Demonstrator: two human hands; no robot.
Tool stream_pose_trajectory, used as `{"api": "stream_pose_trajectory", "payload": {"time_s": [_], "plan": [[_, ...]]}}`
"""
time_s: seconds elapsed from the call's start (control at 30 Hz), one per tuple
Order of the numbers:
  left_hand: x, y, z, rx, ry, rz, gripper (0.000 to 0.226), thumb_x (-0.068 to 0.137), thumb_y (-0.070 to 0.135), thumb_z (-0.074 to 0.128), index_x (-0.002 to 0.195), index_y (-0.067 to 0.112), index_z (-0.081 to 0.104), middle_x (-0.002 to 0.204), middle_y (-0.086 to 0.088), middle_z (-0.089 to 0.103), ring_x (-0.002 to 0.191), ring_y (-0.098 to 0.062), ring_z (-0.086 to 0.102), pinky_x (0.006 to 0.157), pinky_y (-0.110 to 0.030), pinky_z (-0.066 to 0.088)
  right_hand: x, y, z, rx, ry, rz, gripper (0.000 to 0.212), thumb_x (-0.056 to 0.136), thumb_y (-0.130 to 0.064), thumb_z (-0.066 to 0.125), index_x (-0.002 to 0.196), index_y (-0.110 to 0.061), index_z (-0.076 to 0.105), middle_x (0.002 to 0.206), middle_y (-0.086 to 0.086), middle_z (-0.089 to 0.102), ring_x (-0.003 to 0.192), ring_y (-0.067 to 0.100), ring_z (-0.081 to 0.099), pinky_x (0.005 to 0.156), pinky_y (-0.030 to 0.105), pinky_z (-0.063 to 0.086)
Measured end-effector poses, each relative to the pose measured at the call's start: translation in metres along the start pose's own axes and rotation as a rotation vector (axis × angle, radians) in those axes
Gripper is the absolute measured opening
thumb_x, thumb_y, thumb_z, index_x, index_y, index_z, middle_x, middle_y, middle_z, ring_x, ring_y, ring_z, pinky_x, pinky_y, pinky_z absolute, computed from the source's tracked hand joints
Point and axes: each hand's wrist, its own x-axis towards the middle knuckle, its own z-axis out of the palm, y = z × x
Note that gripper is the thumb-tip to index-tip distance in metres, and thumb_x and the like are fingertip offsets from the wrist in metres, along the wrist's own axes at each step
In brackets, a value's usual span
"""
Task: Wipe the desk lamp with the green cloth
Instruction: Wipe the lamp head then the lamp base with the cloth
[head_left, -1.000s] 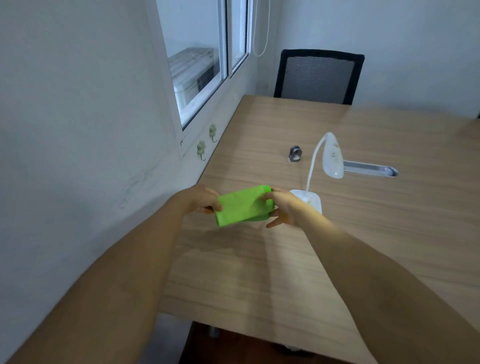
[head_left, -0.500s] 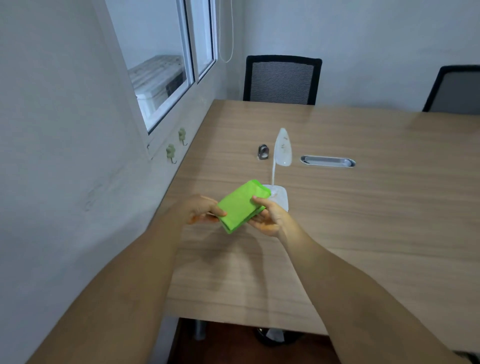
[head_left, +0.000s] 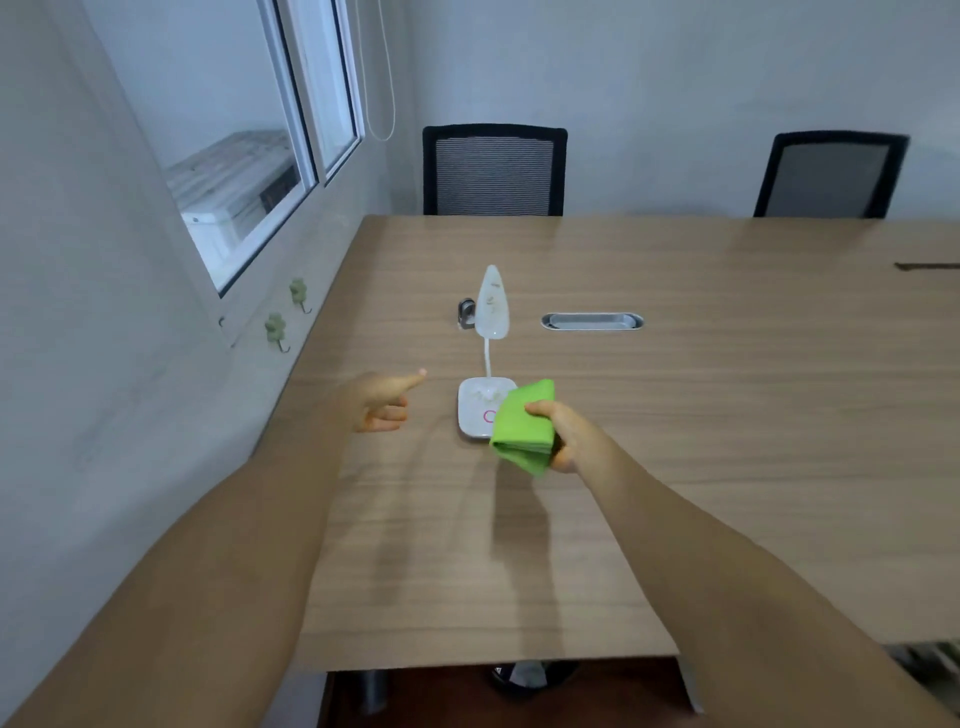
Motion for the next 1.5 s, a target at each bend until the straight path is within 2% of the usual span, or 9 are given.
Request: {"api": "stream_pose_trajectory", "payload": {"time_s": [0.2,0.3,0.43,0.6,0.8,0.97,1.23,1.4,1.5], "plan": [[0.006,0.064,0.008,-0.182,-0.124,0.141,0.085,0.079,0.069,0.05,0.149,0.031,0.023,0.159,-0.001,0.024,0.14,-0.026,0.035,0.11,-0.04,0.035,-0.013,-0.037,-0.04,-0.026,0.082,-0.172,0.035,0.091,0.002,0.047,0.126,-0.002,0.05,0.098,0.016,0.061,0.086,0.029,0.06,0.085,0.042,0.048],[0.01,0.096,0.016,-0.266,-0.185,0.232,0.081,0.077,0.061,0.06,0.146,0.03,0.03,0.156,0.003,0.029,0.136,-0.023,0.041,0.11,-0.041,0.037,-0.02,-0.056,-0.048,-0.152,0.142,-0.322,0.03,0.088,0.007,0.045,0.118,0.003,0.054,0.096,0.017,0.059,0.086,0.029,0.058,0.079,0.038,0.049],[0.012,0.123,0.027,-0.319,-0.249,0.295,0.069,0.083,0.045,0.065,0.143,0.026,0.037,0.154,0.006,0.033,0.119,-0.013,0.051,0.076,-0.029,0.052,-0.035,-0.082,-0.047,-0.413,0.151,-0.511,0.027,0.087,0.006,0.043,0.102,-0.011,0.058,0.096,0.012,0.058,0.091,0.025,0.054,0.071,0.03,0.046],[0.03,0.128,0.027,-0.163,-0.409,0.329,0.053,0.08,0.044,0.068,0.123,0.018,0.052,0.147,-0.009,0.047,0.133,-0.025,0.047,0.114,-0.038,0.035,-0.057,-0.098,-0.034,-0.651,0.108,-0.786,0.05,0.082,0.009,0.036,0.121,-0.015,0.056,0.108,0.012,0.066,0.099,0.03,0.06,0.072,0.026,0.046],[0.032,0.127,0.028,-0.157,-0.392,0.364,0.041,0.083,0.039,0.065,0.119,0.02,0.056,0.141,-0.012,0.052,0.13,-0.028,0.05,0.115,-0.041,0.035,-0.067,-0.104,-0.01,-0.76,0.05,-0.997,0.062,0.08,0.004,0.037,0.135,-0.021,0.05,0.113,0.003,0.066,0.111,0.028,0.064,0.093,0.034,0.05],[0.029,0.125,0.029,-0.165,-0.391,0.406,0.062,0.074,0.038,0.068,0.127,0.01,0.051,0.135,-0.015,0.054,0.123,-0.03,0.054,0.113,-0.042,0.038,-0.075,-0.11,0.011,-0.988,0.121,-1.11,0.062,0.083,0.01,0.036,0.133,-0.021,0.055,0.107,-0.008,0.06,0.1,0.014,0.061,0.076,0.003,0.04],[0.029,0.126,0.027,-0.192,-0.399,0.409,0.034,0.09,0.02,0.057,0.121,0.008,0.059,0.139,-0.015,0.054,0.12,-0.025,0.056,0.113,-0.043,0.038,-0.073,-0.103,0.018,-1.373,0.091,-1.429,0.062,0.073,0.014,0.037,0.124,-0.011,0.063,0.123,0.011,0.067,0.115,0.027,0.062,0.093,0.04,0.053],[0.019,0.127,0.032,-0.112,-0.424,0.432,0.02,0.096,0.029,0.048,0.097,0.018,0.064,0.097,0.004,0.071,0.098,-0.014,0.061,0.091,-0.031,0.046,-0.086,-0.089,0.006,-1.475,0.059,-1.558,0.059,0.075,0.003,0.03,0.118,-0.015,0.067,0.12,0.007,0.068,0.111,0.026,0.064,0.082,0.041,0.058],[0.022,0.128,0.032,-0.129,-0.384,0.414,0.017,0.095,0.031,0.051,0.097,0.019,0.063,0.106,0.005,0.066,0.103,-0.017,0.057,0.097,-0.034,0.044,-0.094,-0.081,-0.005,-1.549,0.0,-1.659,0.054,0.078,0.005,0.033,0.116,-0.011,0.068,0.12,0.01,0.067,0.11,0.029,0.064,0.089,0.038,0.054]]}}
